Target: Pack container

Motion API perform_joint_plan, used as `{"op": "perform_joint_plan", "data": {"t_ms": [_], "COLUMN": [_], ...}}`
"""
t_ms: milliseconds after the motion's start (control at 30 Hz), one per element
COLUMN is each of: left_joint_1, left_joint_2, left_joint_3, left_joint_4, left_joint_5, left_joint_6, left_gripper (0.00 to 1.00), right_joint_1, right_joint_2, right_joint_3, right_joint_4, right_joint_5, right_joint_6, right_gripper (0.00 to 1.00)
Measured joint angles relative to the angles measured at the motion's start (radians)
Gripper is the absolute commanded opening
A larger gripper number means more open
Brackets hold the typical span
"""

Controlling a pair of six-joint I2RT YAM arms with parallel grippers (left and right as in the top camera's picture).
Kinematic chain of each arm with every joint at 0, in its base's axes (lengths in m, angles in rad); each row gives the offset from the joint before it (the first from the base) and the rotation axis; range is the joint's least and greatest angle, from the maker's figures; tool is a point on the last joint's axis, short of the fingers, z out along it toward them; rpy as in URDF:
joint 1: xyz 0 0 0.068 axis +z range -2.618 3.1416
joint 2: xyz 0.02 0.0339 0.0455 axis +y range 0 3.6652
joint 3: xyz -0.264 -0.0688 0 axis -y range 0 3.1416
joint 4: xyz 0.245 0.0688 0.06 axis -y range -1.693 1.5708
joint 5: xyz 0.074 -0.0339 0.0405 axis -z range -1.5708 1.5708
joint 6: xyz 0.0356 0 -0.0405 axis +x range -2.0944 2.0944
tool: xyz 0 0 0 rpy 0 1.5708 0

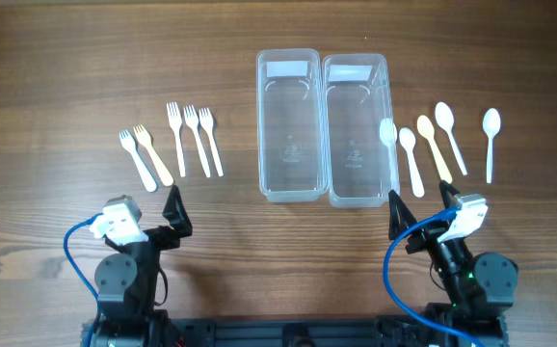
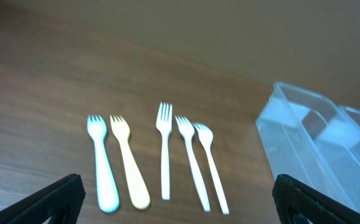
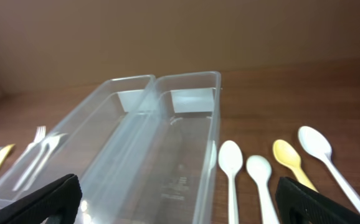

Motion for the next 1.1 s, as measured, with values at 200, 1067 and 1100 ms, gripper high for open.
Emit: {"op": "perform_joint_plan", "data": {"t_ms": [200, 1067, 1100], "left_joint_1": [0.0, 0.088, 0.088], "left_joint_2": [0.325, 1.257, 1.257], "left_joint_3": [0.23, 0.958, 0.958], "left_joint_4": [-0.075, -0.2, -0.194], "left_joint_5": [0.037, 0.017, 0.017], "left_joint_6": [-0.003, 0.002, 0.002], "left_gripper": [1.0, 1.0, 1.0], "right_joint_1": [0.001, -0.382, -0.382], "right_joint_2": [0.319, 1.604, 1.622], "right_joint_3": [0.243, 1.231, 1.231], "right_joint_4": [-0.063, -0.561, -0.549], "right_joint_5": [-0.023, 0.16, 0.192], "right_joint_6": [0.01, -0.094, -0.117], "right_gripper": [1.0, 1.0, 1.0]}}
